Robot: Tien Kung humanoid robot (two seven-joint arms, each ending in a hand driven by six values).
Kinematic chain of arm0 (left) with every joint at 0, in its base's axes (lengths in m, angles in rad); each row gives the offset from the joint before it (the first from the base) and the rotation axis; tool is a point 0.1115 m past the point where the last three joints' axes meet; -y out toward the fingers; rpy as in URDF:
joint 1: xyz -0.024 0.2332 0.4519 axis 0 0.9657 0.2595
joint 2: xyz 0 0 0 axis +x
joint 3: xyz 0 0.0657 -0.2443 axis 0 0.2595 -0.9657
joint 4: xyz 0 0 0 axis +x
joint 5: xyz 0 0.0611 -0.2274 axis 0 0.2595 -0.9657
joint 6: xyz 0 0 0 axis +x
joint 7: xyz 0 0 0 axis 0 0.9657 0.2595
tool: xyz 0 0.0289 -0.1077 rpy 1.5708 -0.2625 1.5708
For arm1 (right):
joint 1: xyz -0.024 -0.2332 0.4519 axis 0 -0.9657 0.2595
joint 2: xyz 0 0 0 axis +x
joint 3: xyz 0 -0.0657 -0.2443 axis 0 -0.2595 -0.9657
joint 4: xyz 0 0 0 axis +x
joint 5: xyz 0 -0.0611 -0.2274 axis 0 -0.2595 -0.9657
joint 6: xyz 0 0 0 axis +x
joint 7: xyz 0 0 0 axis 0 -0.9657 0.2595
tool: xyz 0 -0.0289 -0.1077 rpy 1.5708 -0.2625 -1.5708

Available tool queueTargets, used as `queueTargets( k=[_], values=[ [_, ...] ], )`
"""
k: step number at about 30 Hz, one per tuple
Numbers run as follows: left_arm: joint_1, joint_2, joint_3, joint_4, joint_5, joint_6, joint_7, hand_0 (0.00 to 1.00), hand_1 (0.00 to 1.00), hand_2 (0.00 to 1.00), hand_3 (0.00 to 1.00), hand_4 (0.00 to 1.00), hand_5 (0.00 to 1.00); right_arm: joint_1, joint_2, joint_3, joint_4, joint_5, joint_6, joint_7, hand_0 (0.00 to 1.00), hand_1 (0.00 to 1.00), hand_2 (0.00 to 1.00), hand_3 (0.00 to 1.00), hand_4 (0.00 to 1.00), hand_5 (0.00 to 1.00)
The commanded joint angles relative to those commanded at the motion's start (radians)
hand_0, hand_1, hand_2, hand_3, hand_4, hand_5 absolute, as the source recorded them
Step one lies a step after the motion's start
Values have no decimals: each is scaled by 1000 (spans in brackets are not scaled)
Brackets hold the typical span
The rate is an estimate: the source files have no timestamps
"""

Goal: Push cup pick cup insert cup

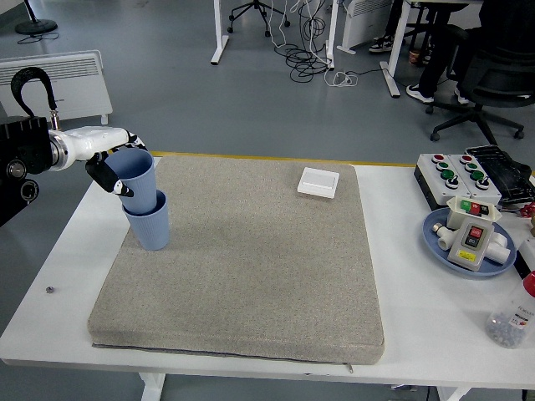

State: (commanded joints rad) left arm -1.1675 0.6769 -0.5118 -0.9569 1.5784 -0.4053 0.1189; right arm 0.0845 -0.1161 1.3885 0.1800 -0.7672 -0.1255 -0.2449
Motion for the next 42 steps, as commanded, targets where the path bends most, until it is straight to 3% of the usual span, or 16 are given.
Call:
queueTargets(
  k=[1, 2, 7, 8, 13, 14, 19, 20, 25, 26, 37, 38, 42],
  values=[
    [0, -2, 1, 5, -1, 1, -5, 559, 607, 598, 518, 599, 18, 0, 0, 0, 0, 0, 0, 0, 749, 610, 583, 585, 117, 576],
    [0, -4, 3, 9, -2, 2, -9, 582, 654, 690, 550, 720, 88, 0, 0, 0, 0, 0, 0, 0, 749, 610, 583, 585, 117, 575],
    [-2, -8, 8, 18, -6, 1, -12, 582, 654, 690, 550, 720, 88, 1, -1, -1, 0, 2, 0, 1, 749, 610, 583, 585, 117, 575],
    [-2, -9, 9, 18, -10, -7, -7, 681, 725, 763, 579, 812, 165, 1, -1, -2, 0, 2, 0, 1, 749, 609, 583, 585, 118, 573],
    [-2, -15, 17, 29, -25, -24, 10, 681, 725, 763, 579, 812, 165, 2, -1, -2, 0, 1, 1, 1, 749, 609, 583, 585, 118, 573],
    [-2, -16, 18, 31, -25, -23, 10, 847, 874, 964, 786, 989, 421, 2, -1, -2, 0, 0, 1, 1, 749, 609, 583, 585, 117, 575],
    [0, -20, 25, 56, -46, -7, -10, 847, 874, 964, 786, 989, 421, 2, -1, -3, 0, 2, 1, 1, 749, 609, 583, 585, 117, 575],
    [0, -21, 24, 60, -52, -3, -16, 896, 923, 998, 864, 998, 452, 2, -1, -3, 0, 3, 1, 1, 749, 610, 583, 584, 118, 575],
    [2, -25, 24, 67, -76, 6, -29, 896, 923, 998, 864, 998, 452, 2, 0, -3, 0, 3, 0, 1, 749, 610, 583, 584, 118, 575],
    [3, -26, 24, 67, -82, 9, -32, 941, 963, 998, 960, 998, 482, 1, 0, -3, 0, 3, 0, 2, 749, 609, 582, 585, 117, 575],
    [14, -28, -15, 65, -90, 42, -74, 948, 967, 998, 994, 998, 510, -4, 1, -1, 0, 1, -1, 2, 749, 609, 582, 585, 117, 576],
    [18, -27, -27, 62, -85, 63, -100, 885, 888, 998, 863, 998, 512, -4, 1, 0, 0, 0, -1, 2, 749, 609, 583, 585, 118, 576],
    [39, -24, -65, 57, -100, 206, -253, 885, 888, 998, 863, 998, 512, -5, 1, 1, 0, -3, 0, 1, 749, 609, 583, 585, 118, 576]
  ],
)
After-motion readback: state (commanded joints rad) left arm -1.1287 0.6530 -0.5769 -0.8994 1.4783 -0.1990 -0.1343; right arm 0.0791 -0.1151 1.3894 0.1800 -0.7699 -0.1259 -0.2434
